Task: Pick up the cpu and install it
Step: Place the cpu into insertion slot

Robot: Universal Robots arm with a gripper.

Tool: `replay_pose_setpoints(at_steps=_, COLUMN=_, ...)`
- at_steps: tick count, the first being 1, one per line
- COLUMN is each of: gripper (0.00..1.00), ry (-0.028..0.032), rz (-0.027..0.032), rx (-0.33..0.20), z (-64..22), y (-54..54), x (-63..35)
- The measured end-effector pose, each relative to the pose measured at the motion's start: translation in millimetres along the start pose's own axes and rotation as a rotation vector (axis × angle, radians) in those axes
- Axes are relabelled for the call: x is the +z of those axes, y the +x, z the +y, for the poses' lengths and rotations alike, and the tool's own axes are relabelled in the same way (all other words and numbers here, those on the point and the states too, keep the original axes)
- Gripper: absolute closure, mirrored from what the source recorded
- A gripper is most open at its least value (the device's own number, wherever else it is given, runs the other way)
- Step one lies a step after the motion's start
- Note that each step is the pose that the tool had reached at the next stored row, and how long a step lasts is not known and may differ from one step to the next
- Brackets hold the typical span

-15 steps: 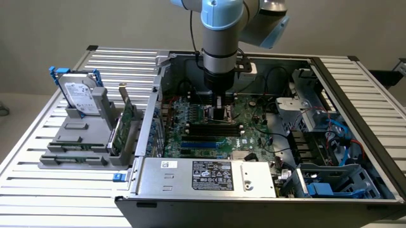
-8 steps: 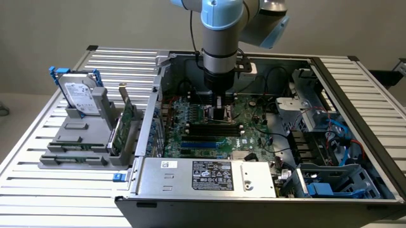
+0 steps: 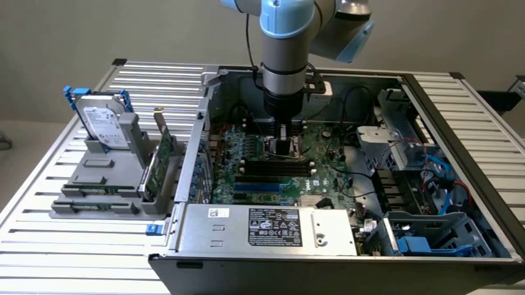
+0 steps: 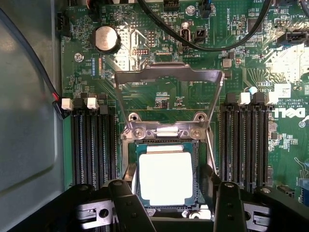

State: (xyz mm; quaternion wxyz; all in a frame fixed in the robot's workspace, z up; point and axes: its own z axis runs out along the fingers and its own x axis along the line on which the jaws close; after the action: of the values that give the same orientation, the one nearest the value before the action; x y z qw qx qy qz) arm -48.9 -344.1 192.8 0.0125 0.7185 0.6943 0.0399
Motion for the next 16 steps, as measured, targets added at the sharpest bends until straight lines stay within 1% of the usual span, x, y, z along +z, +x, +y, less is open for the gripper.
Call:
replay_pose_setpoints(at_steps=6, gripper=0.38, ry=-0.0002, rz=-0.0033, rx=0.001, z=0.0, y=0.2, x=0.0)
replay_pose_setpoints(at_steps=16, gripper=0.38, ry=-0.0003, rz=-0.0048, rx=0.002, z=0.1, y=1.8, x=0.1)
